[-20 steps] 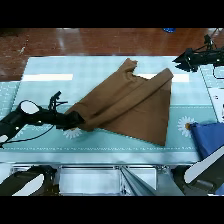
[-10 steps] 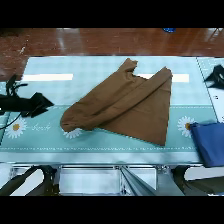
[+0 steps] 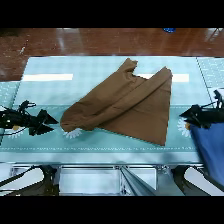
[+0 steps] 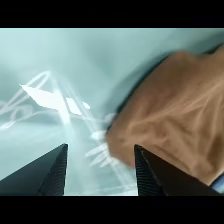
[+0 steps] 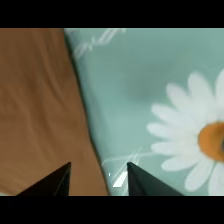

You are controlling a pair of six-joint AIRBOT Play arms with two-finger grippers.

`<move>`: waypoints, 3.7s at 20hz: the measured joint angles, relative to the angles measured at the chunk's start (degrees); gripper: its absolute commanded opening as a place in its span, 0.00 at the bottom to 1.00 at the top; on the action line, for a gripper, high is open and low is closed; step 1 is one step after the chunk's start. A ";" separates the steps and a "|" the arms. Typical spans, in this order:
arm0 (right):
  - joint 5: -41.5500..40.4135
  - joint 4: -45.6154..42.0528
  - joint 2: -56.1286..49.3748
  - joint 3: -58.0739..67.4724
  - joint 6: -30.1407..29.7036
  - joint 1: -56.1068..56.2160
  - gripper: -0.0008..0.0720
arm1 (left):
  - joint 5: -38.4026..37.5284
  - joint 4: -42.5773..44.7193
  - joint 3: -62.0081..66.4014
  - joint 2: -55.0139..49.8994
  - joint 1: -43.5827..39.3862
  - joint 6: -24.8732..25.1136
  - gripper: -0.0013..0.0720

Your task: Fold the shirts.

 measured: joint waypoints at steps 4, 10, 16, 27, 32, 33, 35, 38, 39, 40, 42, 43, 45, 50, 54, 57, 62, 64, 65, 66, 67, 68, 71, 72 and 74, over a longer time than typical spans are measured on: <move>0.28 -0.09 2.95 -5.92 -0.79 -0.04 0.57 | 2.19 -5.18 -0.31 -2.93 -4.04 3.06 0.65; 1.64 -4.02 3.96 -10.62 1.40 0.33 0.57 | 5.95 -7.08 0.74 -5.18 -9.73 5.55 0.04; 0.92 -3.52 2.71 -14.53 3.10 7.34 0.57 | 5.90 -7.48 2.84 -5.51 -10.43 6.19 0.04; -6.03 19.06 -3.74 -2.23 -5.68 23.52 0.04 | 6.36 -15.52 6.47 -4.59 -10.60 7.89 0.04; 0.55 18.45 -1.14 31.15 -1.97 22.43 0.04 | 7.06 -29.24 24.33 3.10 -10.60 10.93 0.04; 1.20 17.77 -0.48 38.64 -0.85 21.73 0.04 | 7.89 -30.88 29.73 5.22 -10.47 11.23 0.04; 2.47 16.92 0.98 53.53 1.18 20.11 0.04 | 10.23 -31.58 40.24 9.29 -9.55 10.97 0.04; 4.22 15.78 5.01 69.35 3.15 17.94 0.04 | 12.70 -27.74 53.24 15.13 -6.45 7.19 0.04; 4.57 15.13 6.93 72.13 3.52 17.35 0.04 | 12.92 -25.62 56.65 17.31 -5.01 6.21 0.04; 4.92 13.44 9.22 74.25 3.82 16.83 0.04 | 13.05 -23.54 59.36 19.76 -3.45 5.64 0.04; 5.46 9.35 13.88 76.85 4.61 16.24 0.04 | 12.98 -19.34 62.64 24.65 -0.76 4.76 0.04; 5.90 6.82 16.28 77.64 5.18 16.02 0.04 | 12.41 -16.83 63.73 27.30 0.37 4.55 0.04; 7.06 2.34 20.17 78.58 6.45 15.85 0.04 | 10.51 -10.73 65.00 32.24 1.22 4.15 0.04; 13.75 -6.67 27.30 77.70 9.86 15.74 0.04 | 7.21 4.20 66.05 40.81 -6.91 2.12 0.04; 18.78 -8.07 29.44 70.40 11.58 15.74 0.04 | 2.12 14.64 65.09 42.27 -13.27 -2.19 0.04; 20.13 -5.31 29.92 59.58 11.85 15.74 0.04 | -2.84 17.27 61.46 40.04 -14.91 -5.86 0.04; 12.96 -0.61 27.67 35.93 8.85 15.80 0.04 | -4.61 13.22 50.38 28.89 -16.44 -6.91 0.04; 7.52 2.49 23.89 27.85 6.16 15.80 0.04 | -2.78 12.00 46.75 21.05 -17.75 -6.29 0.04; 4.52 4.04 20.85 24.94 4.66 15.80 0.04 | -1.77 11.43 45.66 16.28 -18.56 -5.92 0.04; 1.73 5.35 17.44 22.86 3.17 15.80 0.04 | 0.33 11.02 44.96 11.63 -19.41 -5.57 0.04; -1.33 7.13 13.84 21.46 1.77 15.78 0.04 | 2.29 10.75 44.46 6.47 -20.37 -5.40 0.04; -4.04 9.01 9.99 20.63 0.24 15.80 0.04 | 4.70 10.54 44.41 1.92 -21.31 -5.22 0.04; -11.28 15.30 -3.21 22.16 -4.11 15.80 0.04 | 14.16 10.05 46.90 -11.17 -24.06 -5.03 0.04; -12.72 17.46 -7.96 24.11 -5.27 15.80 0.04 | 16.87 9.88 48.48 -14.84 -24.68 -5.09 0.04; -14.53 20.41 -16.65 29.18 -6.71 15.80 0.04 | 21.09 9.77 52.37 -21.46 -25.57 -6.40 0.04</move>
